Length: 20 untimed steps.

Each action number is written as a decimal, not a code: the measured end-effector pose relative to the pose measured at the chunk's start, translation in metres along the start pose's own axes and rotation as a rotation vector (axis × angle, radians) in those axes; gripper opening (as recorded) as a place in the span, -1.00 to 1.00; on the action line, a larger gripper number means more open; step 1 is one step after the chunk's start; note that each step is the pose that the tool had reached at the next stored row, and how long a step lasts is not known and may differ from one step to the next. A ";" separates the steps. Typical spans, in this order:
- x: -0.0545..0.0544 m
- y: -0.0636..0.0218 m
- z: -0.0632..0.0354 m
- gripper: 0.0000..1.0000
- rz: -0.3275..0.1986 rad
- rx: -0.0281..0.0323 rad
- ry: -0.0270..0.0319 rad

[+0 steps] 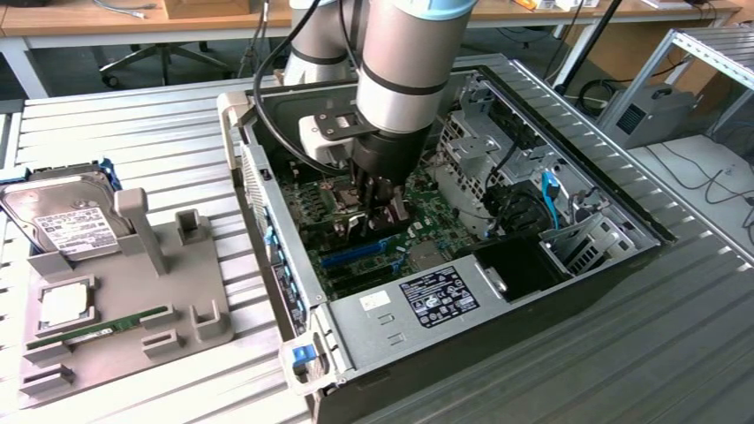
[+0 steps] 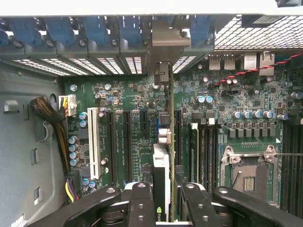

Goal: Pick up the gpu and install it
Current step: 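Insert the gpu into the slot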

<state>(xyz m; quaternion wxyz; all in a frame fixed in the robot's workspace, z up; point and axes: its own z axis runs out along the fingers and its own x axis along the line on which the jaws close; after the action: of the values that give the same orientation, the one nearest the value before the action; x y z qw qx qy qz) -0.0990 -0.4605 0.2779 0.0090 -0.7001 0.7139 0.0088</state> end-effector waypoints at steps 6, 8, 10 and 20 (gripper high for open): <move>0.000 0.0000 0.0019 -0.45 0.000 -0.0001 0.0001; 0.000 0.0000 0.0021 -0.45 0.000 -0.0001 0.0001; 0.000 0.0001 0.0022 -0.45 0.000 0.0000 -0.0001; 0.000 0.0026 0.0022 -0.45 0.000 0.0000 -0.0001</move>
<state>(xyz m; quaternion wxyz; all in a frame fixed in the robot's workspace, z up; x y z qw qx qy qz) -0.1016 -0.4605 0.2757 0.0091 -0.7002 0.7139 0.0088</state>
